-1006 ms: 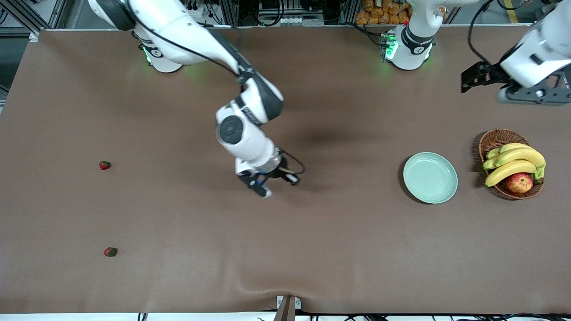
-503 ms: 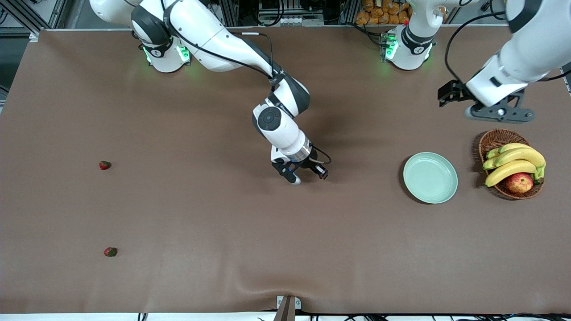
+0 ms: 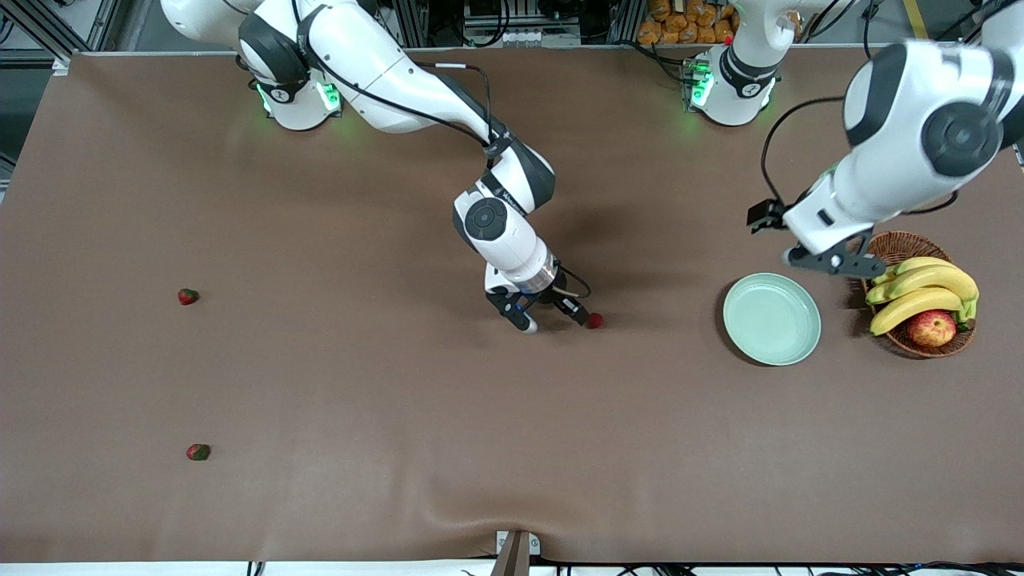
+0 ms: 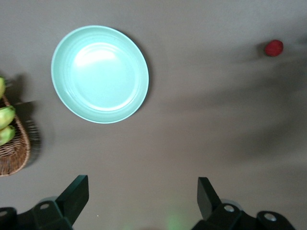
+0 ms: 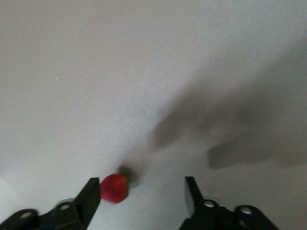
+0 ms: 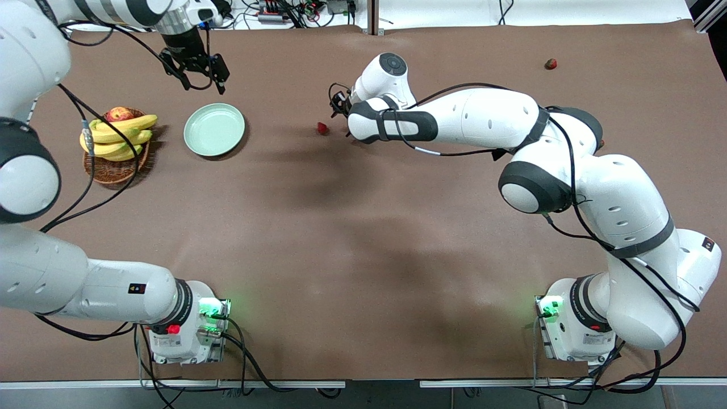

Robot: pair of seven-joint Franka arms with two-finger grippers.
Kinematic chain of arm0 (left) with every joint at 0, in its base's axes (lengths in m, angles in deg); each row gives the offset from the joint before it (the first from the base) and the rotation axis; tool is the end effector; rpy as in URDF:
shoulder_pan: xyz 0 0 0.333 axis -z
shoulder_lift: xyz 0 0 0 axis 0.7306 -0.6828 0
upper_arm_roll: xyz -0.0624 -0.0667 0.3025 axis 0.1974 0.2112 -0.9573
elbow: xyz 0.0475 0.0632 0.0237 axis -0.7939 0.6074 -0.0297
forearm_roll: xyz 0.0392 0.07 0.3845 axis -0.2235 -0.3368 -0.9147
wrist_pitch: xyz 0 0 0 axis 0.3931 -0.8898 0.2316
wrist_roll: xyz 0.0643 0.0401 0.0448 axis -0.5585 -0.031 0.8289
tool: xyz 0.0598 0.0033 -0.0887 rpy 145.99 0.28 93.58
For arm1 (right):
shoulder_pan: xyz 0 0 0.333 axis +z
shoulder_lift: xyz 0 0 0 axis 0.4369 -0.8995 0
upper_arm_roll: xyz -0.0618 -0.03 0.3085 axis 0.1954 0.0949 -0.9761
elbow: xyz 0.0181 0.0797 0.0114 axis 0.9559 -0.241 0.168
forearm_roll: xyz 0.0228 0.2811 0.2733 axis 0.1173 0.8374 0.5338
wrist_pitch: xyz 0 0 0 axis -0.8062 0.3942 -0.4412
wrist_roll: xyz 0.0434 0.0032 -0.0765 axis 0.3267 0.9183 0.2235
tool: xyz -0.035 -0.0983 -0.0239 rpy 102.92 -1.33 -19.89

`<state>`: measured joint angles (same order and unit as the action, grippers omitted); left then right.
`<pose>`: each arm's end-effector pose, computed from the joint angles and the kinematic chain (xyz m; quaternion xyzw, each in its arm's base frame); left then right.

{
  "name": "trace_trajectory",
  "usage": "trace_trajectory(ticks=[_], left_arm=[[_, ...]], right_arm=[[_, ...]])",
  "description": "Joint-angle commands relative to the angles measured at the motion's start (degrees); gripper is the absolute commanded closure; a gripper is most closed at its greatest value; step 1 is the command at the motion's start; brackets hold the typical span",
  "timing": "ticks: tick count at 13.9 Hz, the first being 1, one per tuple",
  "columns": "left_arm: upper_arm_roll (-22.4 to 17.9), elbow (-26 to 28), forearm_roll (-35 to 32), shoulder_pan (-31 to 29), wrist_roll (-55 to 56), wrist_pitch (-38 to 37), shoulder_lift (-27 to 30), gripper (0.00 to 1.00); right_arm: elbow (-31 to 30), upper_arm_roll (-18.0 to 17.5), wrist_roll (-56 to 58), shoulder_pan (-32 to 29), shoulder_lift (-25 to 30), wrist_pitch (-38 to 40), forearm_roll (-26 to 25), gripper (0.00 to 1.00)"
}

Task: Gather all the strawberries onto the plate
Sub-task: 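Carry the strawberry to mid-table with the right gripper while the left gripper approaches, then withdraw the right gripper while the left gripper descends toward the strawberry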

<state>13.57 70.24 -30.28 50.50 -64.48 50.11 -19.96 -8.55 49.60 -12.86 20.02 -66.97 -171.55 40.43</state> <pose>0.5370 -0.1065 0.4407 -0.9907 0.0830 0.1073 0.0044 0.5392 0.5605 0.2081 -0.8959 0.3866 0.0242 0.2175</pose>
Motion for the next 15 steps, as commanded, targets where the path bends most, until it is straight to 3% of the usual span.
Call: trace_trajectory(ticks=[1, 5, 8, 12, 15], left_arm=[[0.23, -0.53, 1.38, -0.13, 0.38, 1.07, -1.67, 0.00], [0.32, -0.61, 6.56, 0.92, 3.62, 5.10, -4.74, 0.00], [0.23, -0.61, 6.47, 4.78, 8.01, 14.31, -8.43, 0.00], [0.15, -1.67, 5.68, 8.83, 20.83, 22.41, -15.11, 0.00], [0.06, -1.67, 5.07, 9.71, 26.12, 26.37, -17.75, 0.00]], right_arm=[[1.02, 0.67, -0.03, -2.15, 2.82, 9.25, -1.10, 0.00], [1.03, 0.94, 8.99, -8.47, 7.48, 23.67, -3.12, 0.00], [0.94, 2.69, 21.73, -14.44, 11.26, 35.80, -3.21, 0.00], [0.15, 6.12, 25.72, -18.24, 14.69, 42.33, -6.62, 0.00], [-6.33, 6.39, 35.09, -22.70, 18.99, 41.90, -11.63, 0.00]])
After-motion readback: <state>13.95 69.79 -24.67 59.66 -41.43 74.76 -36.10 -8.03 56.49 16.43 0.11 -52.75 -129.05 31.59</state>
